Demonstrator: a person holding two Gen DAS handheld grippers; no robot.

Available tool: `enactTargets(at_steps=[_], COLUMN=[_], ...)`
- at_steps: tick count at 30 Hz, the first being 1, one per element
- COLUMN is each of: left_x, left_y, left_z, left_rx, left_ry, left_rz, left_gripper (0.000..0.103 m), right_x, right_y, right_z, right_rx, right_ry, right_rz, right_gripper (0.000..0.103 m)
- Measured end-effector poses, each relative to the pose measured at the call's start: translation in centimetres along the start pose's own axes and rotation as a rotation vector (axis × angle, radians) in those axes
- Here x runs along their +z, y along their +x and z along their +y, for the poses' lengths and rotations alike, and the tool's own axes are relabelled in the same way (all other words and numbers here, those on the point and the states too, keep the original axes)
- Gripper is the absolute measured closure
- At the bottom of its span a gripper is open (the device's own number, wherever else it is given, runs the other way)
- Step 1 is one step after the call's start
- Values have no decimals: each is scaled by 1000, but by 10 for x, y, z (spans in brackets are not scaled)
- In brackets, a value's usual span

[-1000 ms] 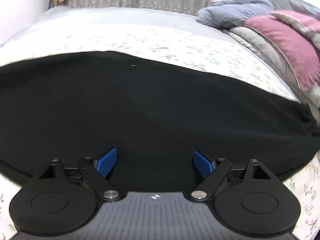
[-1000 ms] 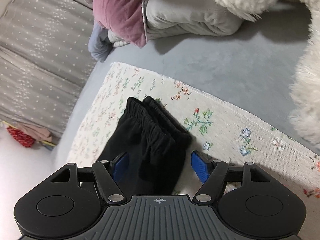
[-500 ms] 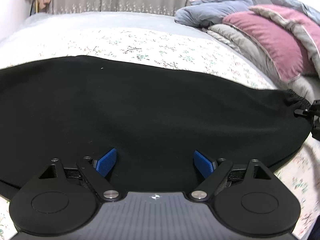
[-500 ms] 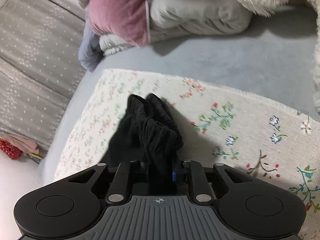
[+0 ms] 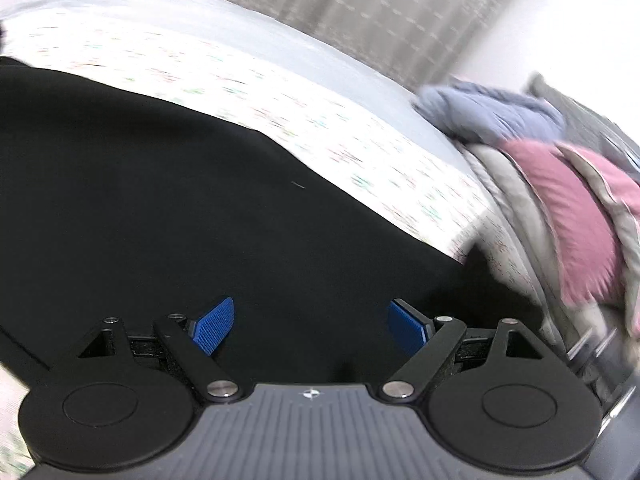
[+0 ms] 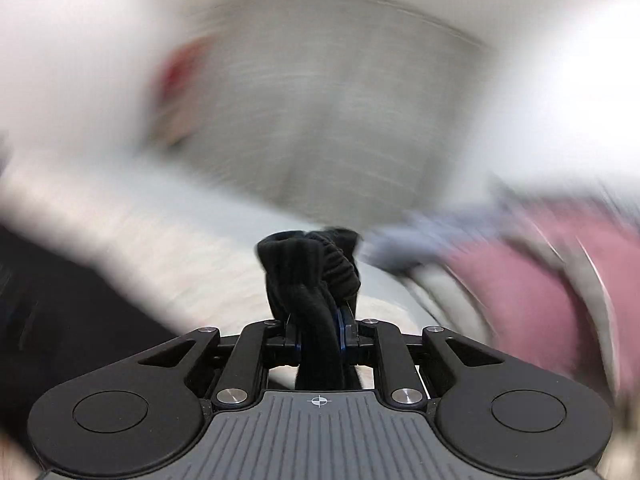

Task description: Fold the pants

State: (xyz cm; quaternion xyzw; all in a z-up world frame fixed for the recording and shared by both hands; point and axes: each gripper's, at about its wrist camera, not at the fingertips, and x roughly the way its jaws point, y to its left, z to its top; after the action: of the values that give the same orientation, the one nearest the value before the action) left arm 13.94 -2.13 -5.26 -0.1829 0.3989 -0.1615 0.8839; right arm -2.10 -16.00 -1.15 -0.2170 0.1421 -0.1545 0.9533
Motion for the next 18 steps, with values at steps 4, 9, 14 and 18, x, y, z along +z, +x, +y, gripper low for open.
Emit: enactTargets(at_steps=[4, 9, 14, 18], left_x=[3, 3, 7, 2], left_y=[1, 1, 6, 8], left_z=[20, 18, 17, 9], left_rx=[15, -2, -49, -103], left_ry=[-82, -99, -112, -102], left_rz=[28, 40, 72, 108], left_gripper=[8, 8, 7, 5], right_x=[-31, -38, -27, -20], right_y=[11, 12, 11, -1], right_z=[102, 115, 92, 76], right_rx=[192, 138, 161, 221], right_ry=[-338, -372, -270, -212], right_rz=[162, 175, 206, 204], right_gripper=[85, 79, 47, 24])
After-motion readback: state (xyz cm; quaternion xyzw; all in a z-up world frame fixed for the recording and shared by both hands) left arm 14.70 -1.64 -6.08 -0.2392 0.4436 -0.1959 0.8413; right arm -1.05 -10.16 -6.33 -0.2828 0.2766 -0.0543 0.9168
